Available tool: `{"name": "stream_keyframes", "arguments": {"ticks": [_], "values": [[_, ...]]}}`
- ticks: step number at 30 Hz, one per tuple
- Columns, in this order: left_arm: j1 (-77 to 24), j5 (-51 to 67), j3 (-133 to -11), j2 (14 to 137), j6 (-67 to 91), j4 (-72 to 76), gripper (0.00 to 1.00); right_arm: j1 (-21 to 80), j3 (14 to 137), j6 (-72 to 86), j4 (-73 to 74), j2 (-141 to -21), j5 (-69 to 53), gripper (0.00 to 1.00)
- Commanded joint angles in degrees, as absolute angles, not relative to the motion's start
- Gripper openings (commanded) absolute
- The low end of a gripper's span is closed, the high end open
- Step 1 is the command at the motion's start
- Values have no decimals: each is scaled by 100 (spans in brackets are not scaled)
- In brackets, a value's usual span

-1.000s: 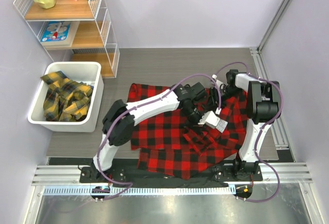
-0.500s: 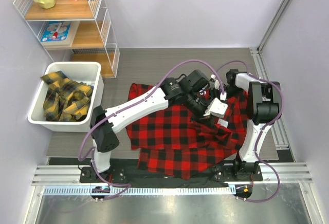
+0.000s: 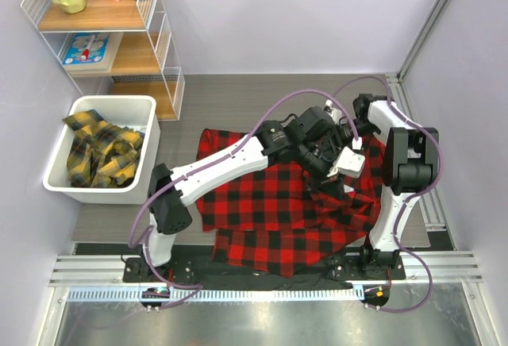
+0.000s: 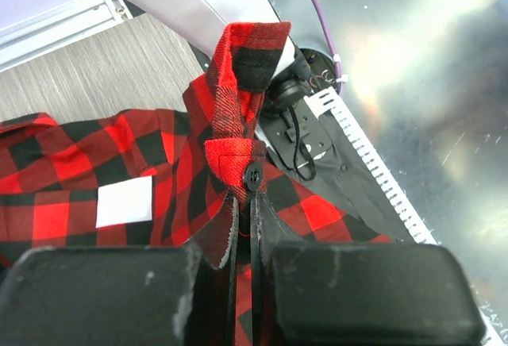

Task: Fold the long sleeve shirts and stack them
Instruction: Fold the shirt

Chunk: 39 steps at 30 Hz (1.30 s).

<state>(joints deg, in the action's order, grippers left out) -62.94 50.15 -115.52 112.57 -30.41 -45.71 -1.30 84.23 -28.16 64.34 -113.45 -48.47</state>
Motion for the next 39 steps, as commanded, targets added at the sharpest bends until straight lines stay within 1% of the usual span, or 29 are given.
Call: {"name": "stream_keyframes", "arguments": {"ticks": [1,7,11,13,16,17,18,20,21,22,24,25,26,27,32,35,39], "values": [[-6302,5449,-12031,11408,-2691,-4290,0,-149,8464,-2734,6347,-11329,-4993,55],[-6302,5599,-11980,11496,-1646,-3342,0,-88,8367,-2567,6065,-11540,-4746,53],[-6302,5485,-11673,11408,-985,-2664,0,-9,8140,-2496,5898,-11619,-4553,49],[-6284,5205,-11506,11312,-609,-2323,0,0,8042,-2531,5897,-11672,-4387,48],[-6075,4730,-10927,11093,16,-1777,0,0,7928,-2645,6002,-11698,-4202,47],[-5986,4589,-10759,11022,635,-1384,0,0,7971,-2733,6133,-11690,-4192,48],[-5907,4440,-10366,10952,807,-1232,0,-26,8015,-2751,6187,-11663,-4210,49],[-5661,3957,-9986,10707,1045,-1047,0,-210,8277,-2812,6441,-11663,-4297,53],[-5599,3781,-9636,10627,1037,-959,0,-289,8427,-2934,6573,-11689,-4324,57],[-5494,3344,-9433,10539,1020,-915,0,-412,8577,-2988,6705,-11750,-4342,59],[-5371,3025,-9142,10380,1037,-801,0,-527,9016,-3145,7030,-11821,-4342,62],[-5240,2632,-8871,10345,1037,-774,0,-562,9244,-3181,7127,-11847,-4342,73],[-5177,2419,-8772,10293,1037,-782,0,-641,9333,-3199,7224,-11848,-4272,75],[-5029,2182,-8545,10275,1020,-739,0,-668,9421,-3217,7259,-11839,-4245,81],[-4387,1189,-8034,10266,1590,-607,0,-861,9747,-3375,7506,-11830,-4052,81],[-3991,898,-7770,10257,1819,-615,0,-870,9677,-3533,7585,-11813,-3955,81],[-3482,826,-7252,10073,2047,-308,0,-870,9554,-3621,7585,-11839,-3780,78]]}}
